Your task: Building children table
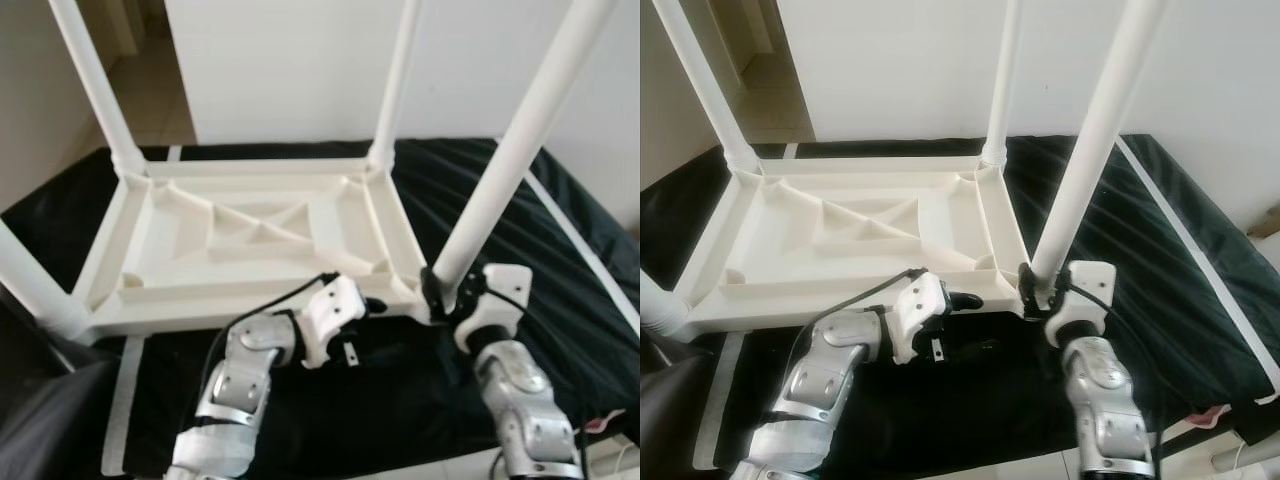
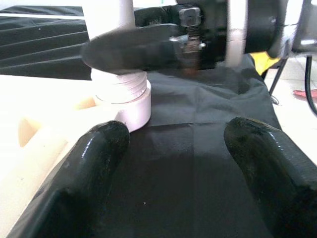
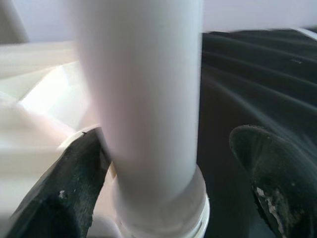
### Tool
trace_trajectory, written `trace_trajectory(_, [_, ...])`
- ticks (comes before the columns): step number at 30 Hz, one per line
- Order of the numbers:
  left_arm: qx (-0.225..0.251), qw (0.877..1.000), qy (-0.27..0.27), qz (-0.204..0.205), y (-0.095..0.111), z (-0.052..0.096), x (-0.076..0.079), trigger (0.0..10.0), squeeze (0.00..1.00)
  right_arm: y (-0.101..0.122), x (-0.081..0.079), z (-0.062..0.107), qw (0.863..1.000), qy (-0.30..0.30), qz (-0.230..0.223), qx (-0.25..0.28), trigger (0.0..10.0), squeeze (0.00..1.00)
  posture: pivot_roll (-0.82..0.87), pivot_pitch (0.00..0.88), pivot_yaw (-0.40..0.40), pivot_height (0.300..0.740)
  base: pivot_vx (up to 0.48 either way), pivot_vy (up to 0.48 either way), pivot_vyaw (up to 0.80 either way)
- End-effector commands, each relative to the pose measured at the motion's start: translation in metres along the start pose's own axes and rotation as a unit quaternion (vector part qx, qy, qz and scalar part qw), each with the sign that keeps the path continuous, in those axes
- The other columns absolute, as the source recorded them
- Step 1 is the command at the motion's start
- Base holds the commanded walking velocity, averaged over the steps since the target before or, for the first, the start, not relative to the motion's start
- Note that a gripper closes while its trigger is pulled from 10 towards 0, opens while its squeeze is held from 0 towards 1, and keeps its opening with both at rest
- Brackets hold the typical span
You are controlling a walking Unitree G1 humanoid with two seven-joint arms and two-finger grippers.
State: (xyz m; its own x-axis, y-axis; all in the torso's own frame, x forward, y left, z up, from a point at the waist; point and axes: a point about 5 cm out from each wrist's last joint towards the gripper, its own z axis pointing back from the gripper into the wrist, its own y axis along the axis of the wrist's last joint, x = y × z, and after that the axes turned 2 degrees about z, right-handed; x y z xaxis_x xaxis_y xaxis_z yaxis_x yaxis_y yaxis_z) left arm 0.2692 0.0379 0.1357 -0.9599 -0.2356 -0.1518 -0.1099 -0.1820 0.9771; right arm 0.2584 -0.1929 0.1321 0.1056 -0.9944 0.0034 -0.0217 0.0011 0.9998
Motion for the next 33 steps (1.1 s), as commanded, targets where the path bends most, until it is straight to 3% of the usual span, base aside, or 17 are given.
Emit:
trace_trajectory(1, [0.003, 0.996, 0.093, 0.007, -0.001, 0.001, -0.008, 10.0, 0.00, 0.001, 0.004, 0.002, 1.000, 0.029, 0.003, 0.005, 10.0, 0.00, -0.04, 0.000, -0.028, 0.740, 0.000, 0.000, 0.00])
trace_trajectory(2, [0.003, 0.996, 0.093, 0.007, -0.001, 0.001, -0.008, 10.0, 0.00, 0.001, 0.004, 0.002, 1.000, 0.029, 0.003, 0.005, 10.0, 0.00, -0.04, 0.000, -0.028, 0.740, 0.000, 0.000, 0.00])
trace_trajectory(4, [0.003, 0.996, 0.091, 0.007, -0.001, 0.001, -0.007, 10.0, 0.00, 0.002, 0.004, -0.001, 0.995, 0.097, 0.025, -0.001, 10.0, 0.00, -0.04, 0.000, -0.026, 0.740, 0.000, 0.000, 0.00])
trace_trajectory(6, [0.003, 0.996, 0.091, 0.007, -0.001, 0.001, -0.007, 10.0, 0.00, 0.002, 0.004, -0.001, 0.995, 0.097, 0.025, -0.001, 10.0, 0.00, -0.04, 0.000, -0.026, 0.740, 0.000, 0.000, 0.00])
trace_trajectory(8, [0.002, 0.996, 0.084, 0.009, -0.001, 0.000, -0.006, 10.0, 0.00, 0.005, 0.007, -0.011, 0.987, 0.152, 0.054, -0.006, 10.0, 0.00, -0.03, 0.000, -0.029, 0.740, 0.000, 0.000, 0.00])
trace_trajectory(12, [0.000, 0.997, 0.074, 0.009, -0.001, 0.000, -0.004, 10.0, 0.00, 0.008, 0.009, -0.023, 0.975, 0.206, 0.085, -0.013, 10.0, 0.00, -0.02, 0.000, -0.035, 0.740, 0.000, 0.000, 0.00])
trace_trajectory(20, [0.000, 0.997, 0.077, 0.005, 0.000, 0.000, -0.004, 10.0, 0.00, 0.007, 0.007, -0.041, 0.959, 0.257, 0.121, -0.024, 10.0, 0.00, 0.00, 0.000, -0.044, 0.740, 0.000, 0.000, 0.00])
trace_trajectory(21, [0.000, 0.997, 0.079, 0.004, 0.000, 0.000, -0.005, 10.0, 0.00, 0.005, 0.007, -0.041, 0.956, 0.264, 0.122, -0.029, 4.0, 0.00, 0.00, 0.000, -0.053, 0.740, 0.000, 0.000, 0.00])
trace_trajectory(22, [0.001, 0.997, 0.081, 0.003, 0.001, -0.001, -0.005, 10.0, 0.00, 0.004, 0.007, -0.042, 0.955, 0.269, 0.122, -0.032, 2.5, 0.00, 0.00, 0.000, -0.053, 0.740, 0.000, 0.000, 0.00])
trace_trajectory(23, [0.002, 0.997, 0.083, 0.003, 0.002, -0.001, -0.006, 10.0, 0.00, 0.003, 0.007, -0.042, 0.954, 0.271, 0.122, -0.034, 0.2, 0.00, 0.00, 0.000, -0.053, 0.740, 0.000, 0.000, 0.00])
trace_trajectory(33, [0.004, 0.996, 0.089, 0.002, 0.003, 0.000, -0.007, 10.0, 0.00, -0.009, 0.014, -0.036, 0.951, 0.277, 0.124, -0.056, 0.0, 0.00, 0.00, 0.000, -0.057, 0.740, 0.000, 0.000, 0.00])
